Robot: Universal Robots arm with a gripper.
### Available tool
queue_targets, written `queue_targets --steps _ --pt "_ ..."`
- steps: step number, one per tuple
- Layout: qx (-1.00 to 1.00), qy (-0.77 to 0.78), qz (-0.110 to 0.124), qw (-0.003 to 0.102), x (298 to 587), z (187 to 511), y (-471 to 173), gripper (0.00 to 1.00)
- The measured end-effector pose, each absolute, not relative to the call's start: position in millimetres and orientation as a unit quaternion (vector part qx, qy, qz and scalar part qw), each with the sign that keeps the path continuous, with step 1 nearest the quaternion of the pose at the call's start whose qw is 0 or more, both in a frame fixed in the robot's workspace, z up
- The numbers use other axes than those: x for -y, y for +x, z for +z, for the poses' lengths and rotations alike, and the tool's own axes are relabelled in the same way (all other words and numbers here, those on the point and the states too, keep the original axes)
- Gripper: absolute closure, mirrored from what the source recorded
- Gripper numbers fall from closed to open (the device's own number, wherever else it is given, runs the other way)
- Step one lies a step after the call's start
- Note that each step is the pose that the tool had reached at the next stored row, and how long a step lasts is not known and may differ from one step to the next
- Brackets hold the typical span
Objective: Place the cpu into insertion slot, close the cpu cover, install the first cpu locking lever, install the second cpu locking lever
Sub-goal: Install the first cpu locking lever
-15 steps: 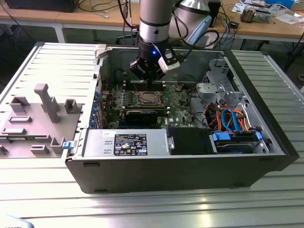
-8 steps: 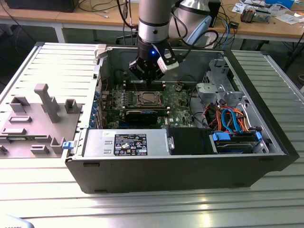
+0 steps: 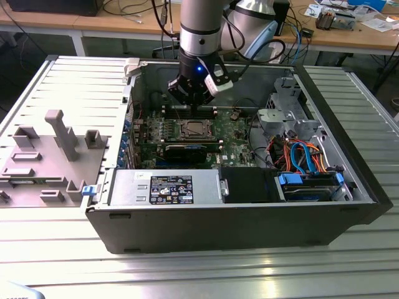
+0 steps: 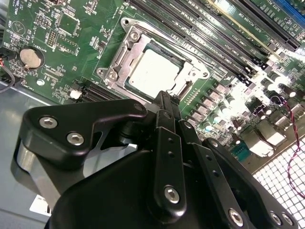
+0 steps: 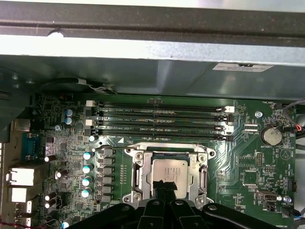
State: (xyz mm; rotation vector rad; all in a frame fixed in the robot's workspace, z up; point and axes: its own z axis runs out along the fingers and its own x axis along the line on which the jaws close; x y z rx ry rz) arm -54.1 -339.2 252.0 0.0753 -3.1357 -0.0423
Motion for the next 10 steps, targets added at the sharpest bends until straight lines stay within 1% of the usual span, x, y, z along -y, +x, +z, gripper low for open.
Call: queue_targets --steps 10 --pt "1.0 0.024 -0.014 0.002 339.2 252.0 -58.2 0.89"
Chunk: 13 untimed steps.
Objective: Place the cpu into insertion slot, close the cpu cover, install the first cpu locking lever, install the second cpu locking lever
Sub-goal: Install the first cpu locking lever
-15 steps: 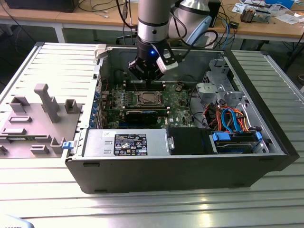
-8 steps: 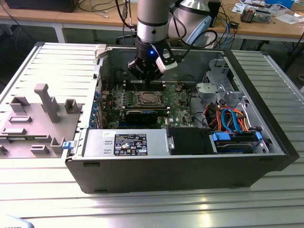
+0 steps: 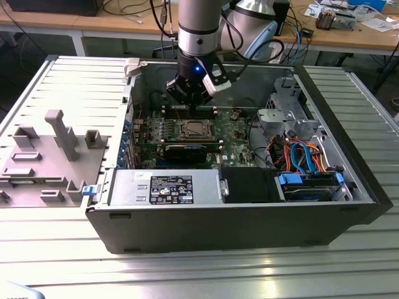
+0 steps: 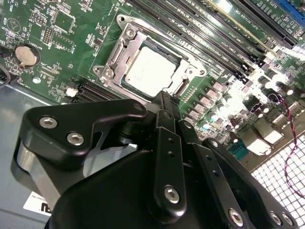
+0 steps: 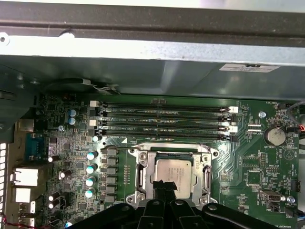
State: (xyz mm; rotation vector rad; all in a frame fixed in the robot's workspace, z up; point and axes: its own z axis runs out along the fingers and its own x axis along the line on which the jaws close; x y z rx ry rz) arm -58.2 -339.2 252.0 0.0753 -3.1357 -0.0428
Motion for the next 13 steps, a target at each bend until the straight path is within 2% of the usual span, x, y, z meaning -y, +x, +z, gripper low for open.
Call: queue_targets --steps 13 --pt "1.0 0.024 -0.014 0.002 339.2 252.5 -67.0 0.89"
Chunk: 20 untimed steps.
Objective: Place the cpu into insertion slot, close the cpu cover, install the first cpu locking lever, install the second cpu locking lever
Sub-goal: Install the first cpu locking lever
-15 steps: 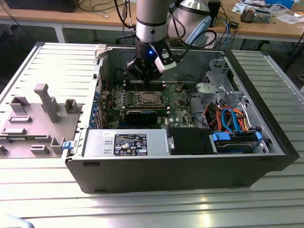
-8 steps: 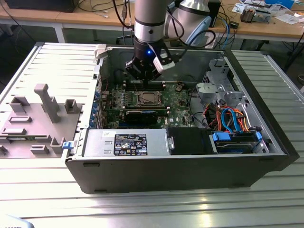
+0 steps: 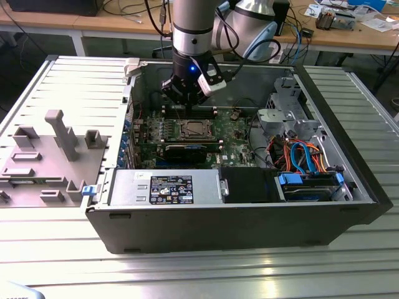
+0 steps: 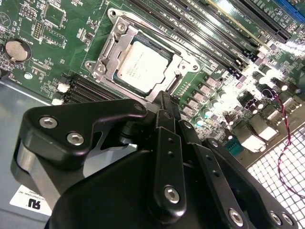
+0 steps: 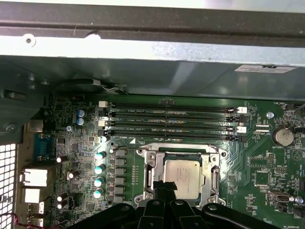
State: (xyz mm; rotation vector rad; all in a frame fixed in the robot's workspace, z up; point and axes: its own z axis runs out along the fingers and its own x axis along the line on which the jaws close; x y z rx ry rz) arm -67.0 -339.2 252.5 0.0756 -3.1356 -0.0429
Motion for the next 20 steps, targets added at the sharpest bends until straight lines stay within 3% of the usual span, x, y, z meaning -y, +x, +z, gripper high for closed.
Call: queue_targets --steps 20 --pt "1.0 0.024 -0.014 0.002 339.2 258.4 -67.1 0.89"
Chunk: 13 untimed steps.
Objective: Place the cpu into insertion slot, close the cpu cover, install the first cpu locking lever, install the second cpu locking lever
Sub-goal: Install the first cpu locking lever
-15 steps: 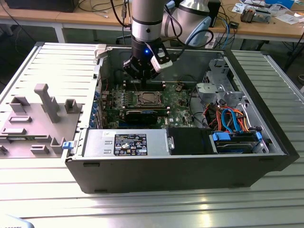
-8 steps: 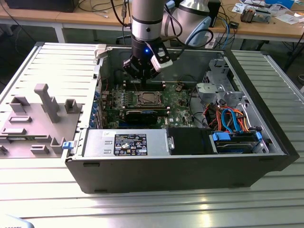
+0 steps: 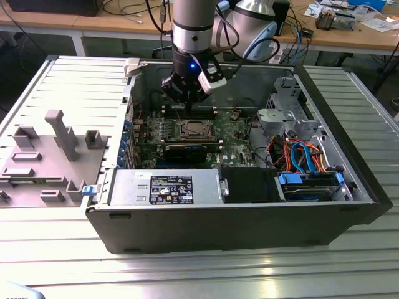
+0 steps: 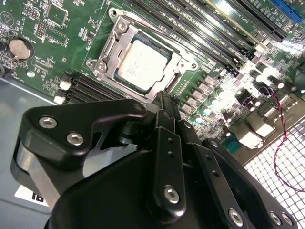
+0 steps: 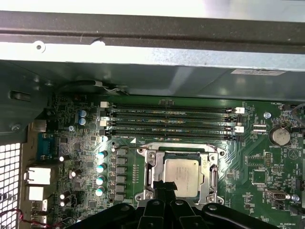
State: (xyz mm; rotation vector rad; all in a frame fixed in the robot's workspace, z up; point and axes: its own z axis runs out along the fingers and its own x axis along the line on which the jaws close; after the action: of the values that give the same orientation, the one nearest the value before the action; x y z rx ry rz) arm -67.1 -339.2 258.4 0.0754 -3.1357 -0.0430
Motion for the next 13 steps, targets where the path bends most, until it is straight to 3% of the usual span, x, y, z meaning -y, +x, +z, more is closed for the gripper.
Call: queue_targets --steps 13 --pt "1.0 0.024 -0.014 0.002 339.2 261.2 -68.5 0.89"
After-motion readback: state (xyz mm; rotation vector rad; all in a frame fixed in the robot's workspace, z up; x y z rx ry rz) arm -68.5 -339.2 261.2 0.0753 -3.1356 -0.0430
